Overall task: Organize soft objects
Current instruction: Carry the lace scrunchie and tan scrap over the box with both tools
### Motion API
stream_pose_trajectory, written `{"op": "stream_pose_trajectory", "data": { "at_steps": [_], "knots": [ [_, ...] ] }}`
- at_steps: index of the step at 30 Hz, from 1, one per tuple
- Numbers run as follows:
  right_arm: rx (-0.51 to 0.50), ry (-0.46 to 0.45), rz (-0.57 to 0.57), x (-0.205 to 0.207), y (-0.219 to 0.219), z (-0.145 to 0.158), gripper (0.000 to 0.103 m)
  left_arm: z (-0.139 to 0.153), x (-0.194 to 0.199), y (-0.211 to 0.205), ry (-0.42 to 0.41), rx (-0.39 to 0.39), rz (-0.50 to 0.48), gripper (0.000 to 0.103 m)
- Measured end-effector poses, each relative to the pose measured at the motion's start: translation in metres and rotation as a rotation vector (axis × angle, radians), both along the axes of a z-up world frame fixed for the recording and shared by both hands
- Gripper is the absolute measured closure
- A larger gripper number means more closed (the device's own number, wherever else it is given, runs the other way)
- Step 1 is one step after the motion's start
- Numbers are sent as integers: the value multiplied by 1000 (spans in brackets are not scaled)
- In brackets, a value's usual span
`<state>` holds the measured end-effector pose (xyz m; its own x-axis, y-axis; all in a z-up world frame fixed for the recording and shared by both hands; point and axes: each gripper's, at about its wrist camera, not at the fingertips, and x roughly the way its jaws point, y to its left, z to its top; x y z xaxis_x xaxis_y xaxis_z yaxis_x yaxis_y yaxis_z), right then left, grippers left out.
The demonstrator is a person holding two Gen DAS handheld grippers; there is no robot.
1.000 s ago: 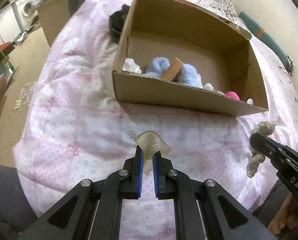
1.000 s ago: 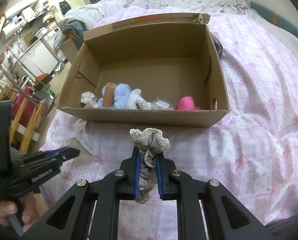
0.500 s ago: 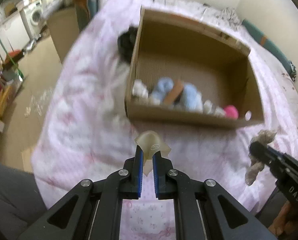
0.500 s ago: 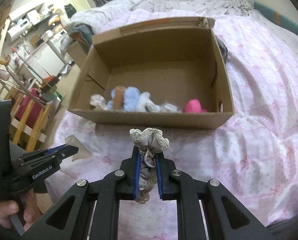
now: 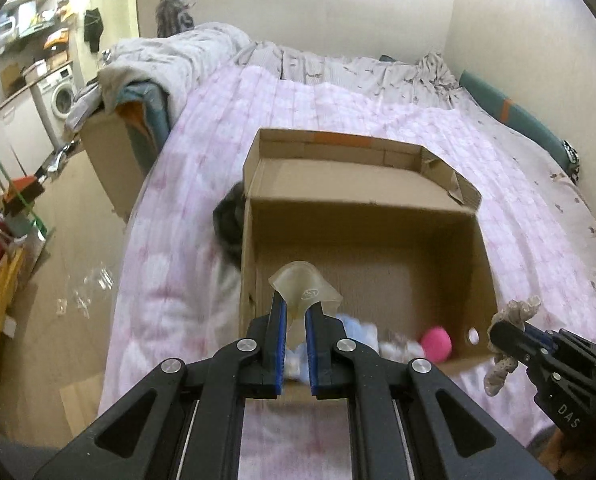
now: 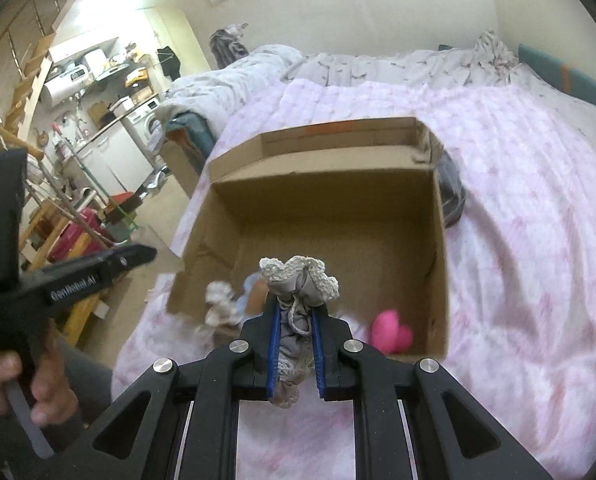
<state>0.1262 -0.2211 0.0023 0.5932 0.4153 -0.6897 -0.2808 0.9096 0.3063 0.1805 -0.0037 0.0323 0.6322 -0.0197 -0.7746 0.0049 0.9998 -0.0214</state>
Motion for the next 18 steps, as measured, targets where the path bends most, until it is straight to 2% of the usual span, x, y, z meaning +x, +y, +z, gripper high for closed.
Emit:
{"op": "stream_pose_trajectory", "data": {
  "at_steps": [5,10,14,18],
  "knots": [
    [-6,27,-38,31,-15,-12,87,-21,30,-10,31,25,1,95],
    [6,72,-76,47,-29,-30,87,-47,42,-17,71,35,-5,95],
    [3,81,-66,51,-21,-36,87,-63,45,-17,106,23,-9,94],
    [10,94,-45,51,-12,-42,87,-71,43,-17,98,27,-15,94]
  ]
}}
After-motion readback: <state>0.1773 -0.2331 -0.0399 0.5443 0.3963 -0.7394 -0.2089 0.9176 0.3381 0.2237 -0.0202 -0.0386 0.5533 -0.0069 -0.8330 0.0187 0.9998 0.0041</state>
